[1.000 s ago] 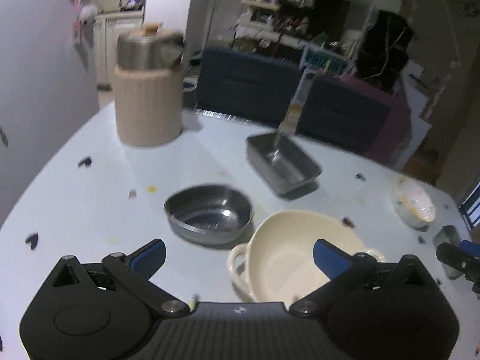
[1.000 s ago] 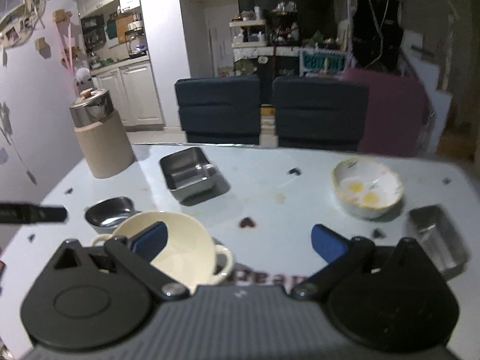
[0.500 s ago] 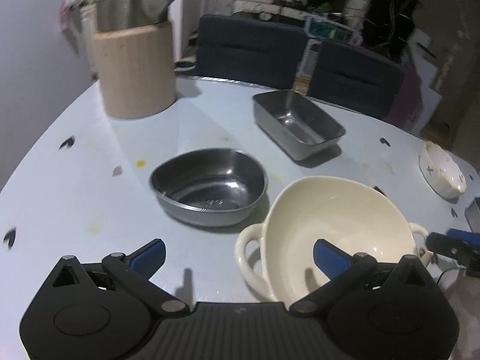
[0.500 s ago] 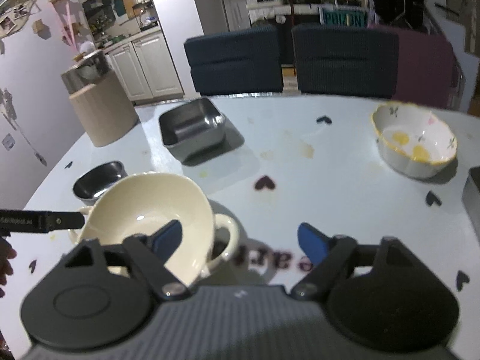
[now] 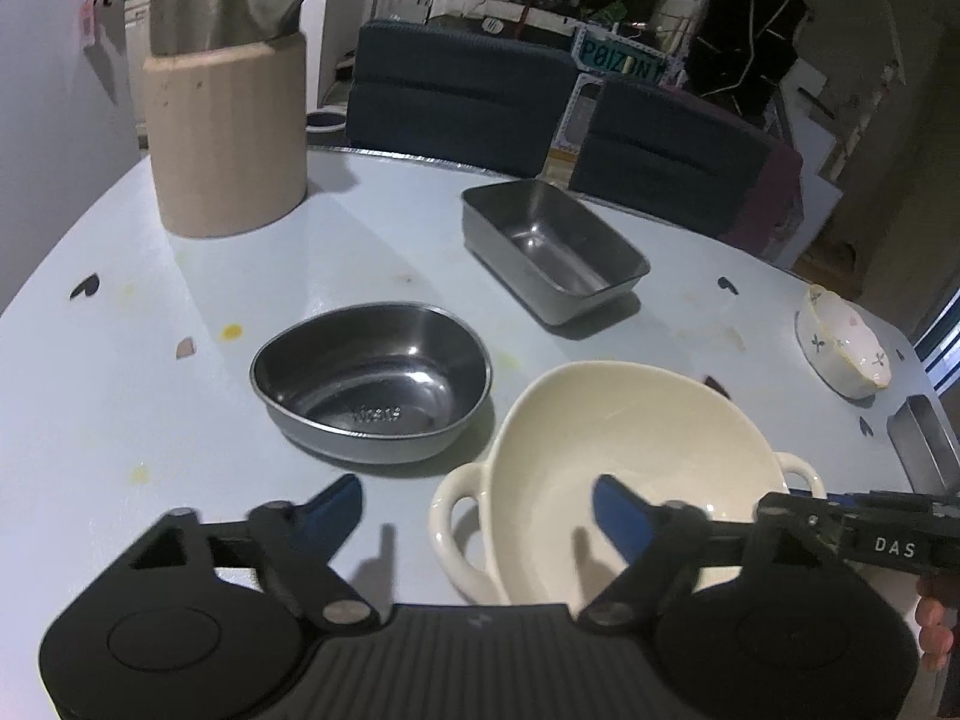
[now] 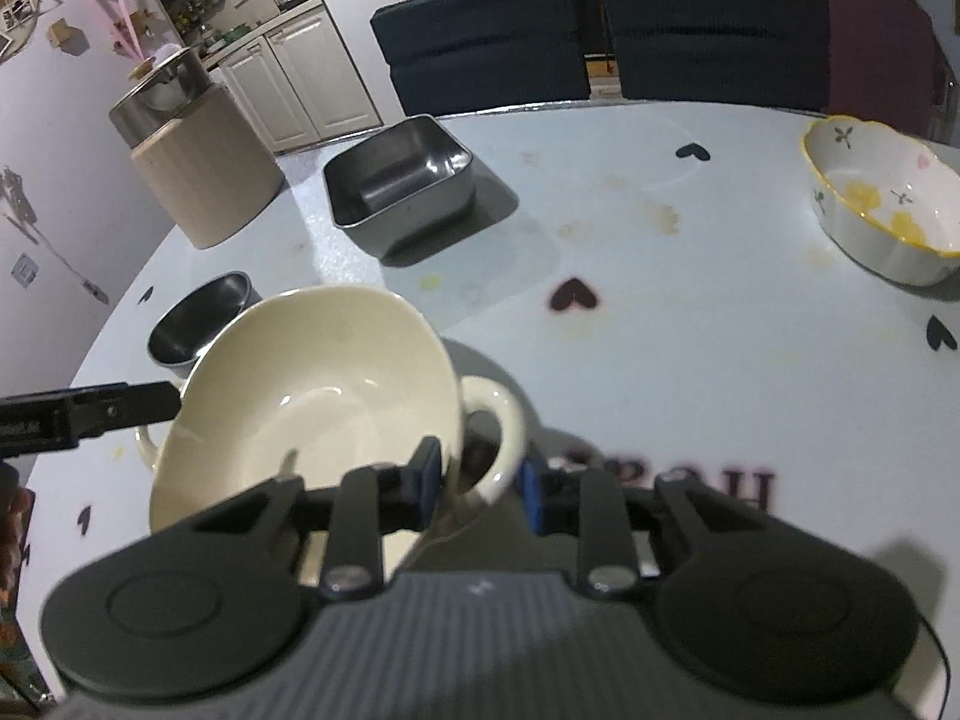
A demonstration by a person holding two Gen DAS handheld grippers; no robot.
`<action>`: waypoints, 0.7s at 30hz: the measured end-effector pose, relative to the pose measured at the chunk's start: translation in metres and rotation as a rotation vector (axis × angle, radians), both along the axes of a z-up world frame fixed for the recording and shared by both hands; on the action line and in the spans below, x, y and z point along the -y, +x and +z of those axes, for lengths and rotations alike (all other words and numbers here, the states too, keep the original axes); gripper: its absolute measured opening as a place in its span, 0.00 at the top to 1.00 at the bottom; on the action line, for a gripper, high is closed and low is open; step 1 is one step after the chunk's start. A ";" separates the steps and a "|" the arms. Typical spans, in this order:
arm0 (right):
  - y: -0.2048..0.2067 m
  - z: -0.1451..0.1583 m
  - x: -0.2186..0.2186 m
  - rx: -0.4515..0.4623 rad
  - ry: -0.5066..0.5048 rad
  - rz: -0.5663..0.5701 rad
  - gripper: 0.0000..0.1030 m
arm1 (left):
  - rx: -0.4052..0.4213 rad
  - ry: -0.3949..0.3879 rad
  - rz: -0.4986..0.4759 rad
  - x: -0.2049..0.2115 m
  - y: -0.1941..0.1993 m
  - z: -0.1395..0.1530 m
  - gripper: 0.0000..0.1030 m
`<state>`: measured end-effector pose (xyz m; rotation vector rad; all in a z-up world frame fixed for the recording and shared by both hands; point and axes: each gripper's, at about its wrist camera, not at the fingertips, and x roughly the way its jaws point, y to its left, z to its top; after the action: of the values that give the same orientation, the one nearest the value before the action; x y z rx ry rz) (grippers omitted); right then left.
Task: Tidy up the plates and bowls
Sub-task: 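Move both grippers to the cream bowl rim and close them, then lift the cream two-handled bowl with both grippers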
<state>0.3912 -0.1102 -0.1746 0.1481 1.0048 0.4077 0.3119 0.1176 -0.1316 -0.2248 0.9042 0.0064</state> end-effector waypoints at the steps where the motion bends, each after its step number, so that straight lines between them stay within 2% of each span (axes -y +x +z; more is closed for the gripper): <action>1: 0.001 -0.001 0.000 0.001 0.000 0.001 0.69 | -0.008 -0.004 0.003 -0.001 0.001 -0.002 0.32; 3: -0.001 -0.001 0.001 -0.004 0.005 -0.004 0.69 | -0.026 -0.016 0.005 -0.004 0.001 -0.005 0.44; 11: 0.004 -0.003 0.002 -0.031 0.029 -0.026 0.70 | -0.068 -0.044 -0.004 -0.006 0.004 -0.014 0.67; 21: 0.011 -0.008 0.003 -0.077 0.074 -0.078 0.70 | -0.084 -0.052 0.000 -0.005 0.007 -0.021 0.74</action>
<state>0.4025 -0.1131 -0.1830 0.2706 1.0567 0.3703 0.3188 0.1225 -0.1522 -0.2752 0.9885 -0.0076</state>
